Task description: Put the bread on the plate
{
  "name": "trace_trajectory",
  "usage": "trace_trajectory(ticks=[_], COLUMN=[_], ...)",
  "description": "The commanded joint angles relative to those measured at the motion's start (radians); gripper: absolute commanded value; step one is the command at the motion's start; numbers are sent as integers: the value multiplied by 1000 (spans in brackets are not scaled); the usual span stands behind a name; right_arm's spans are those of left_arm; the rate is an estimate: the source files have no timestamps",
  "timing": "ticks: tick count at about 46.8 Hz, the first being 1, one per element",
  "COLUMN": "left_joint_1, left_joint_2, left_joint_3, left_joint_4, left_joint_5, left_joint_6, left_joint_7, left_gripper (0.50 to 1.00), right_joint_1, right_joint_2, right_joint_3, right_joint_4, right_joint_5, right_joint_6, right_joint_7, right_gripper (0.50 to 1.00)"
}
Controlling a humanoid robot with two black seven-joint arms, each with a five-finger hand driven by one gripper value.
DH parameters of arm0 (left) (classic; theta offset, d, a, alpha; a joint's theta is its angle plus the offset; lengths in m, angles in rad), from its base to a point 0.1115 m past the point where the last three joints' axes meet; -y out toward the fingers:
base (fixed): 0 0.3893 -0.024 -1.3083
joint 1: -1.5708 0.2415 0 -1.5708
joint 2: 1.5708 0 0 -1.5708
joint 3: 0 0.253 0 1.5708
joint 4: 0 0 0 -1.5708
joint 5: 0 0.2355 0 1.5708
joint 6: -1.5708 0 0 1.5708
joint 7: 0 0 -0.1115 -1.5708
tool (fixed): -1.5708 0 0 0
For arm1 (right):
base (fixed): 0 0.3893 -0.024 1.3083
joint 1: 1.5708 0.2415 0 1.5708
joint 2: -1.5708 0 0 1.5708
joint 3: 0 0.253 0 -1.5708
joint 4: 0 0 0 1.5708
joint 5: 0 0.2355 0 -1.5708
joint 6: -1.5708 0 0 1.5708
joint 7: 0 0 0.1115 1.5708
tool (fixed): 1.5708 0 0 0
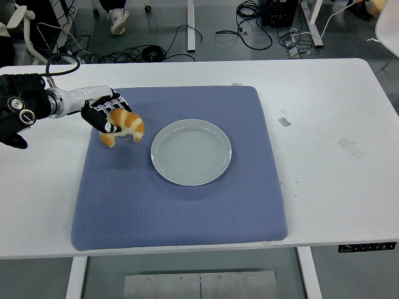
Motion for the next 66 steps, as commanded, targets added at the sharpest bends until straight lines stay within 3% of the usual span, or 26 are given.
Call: trace_trajectory(ticks=[1, 30, 43, 66], left_joint_1=[0, -12, -14, 0], left_joint_2=[-1, -46, -133, -221], left_joint_3=[-10, -65, -60, -57], left_joint_4=[-1, -73, -81, -72], left_joint_5=[-10, -13, -15, -7], left_joint_6=[-1, 5, 5, 7], left_joint_7=[5, 30, 31, 74], left_gripper=[500, 500, 500, 500], right_joint_1=[0, 0, 0, 0], right_joint_2=[0, 0, 0, 0], right_joint_3=[0, 0, 0, 0], right_joint_4=[0, 0, 0, 0], right_joint_5=[0, 0, 0, 0], right_joint_6=[0, 0, 0, 0], right_joint_7=[0, 0, 0, 0], right_gripper=[1000, 1000, 1000, 1000])
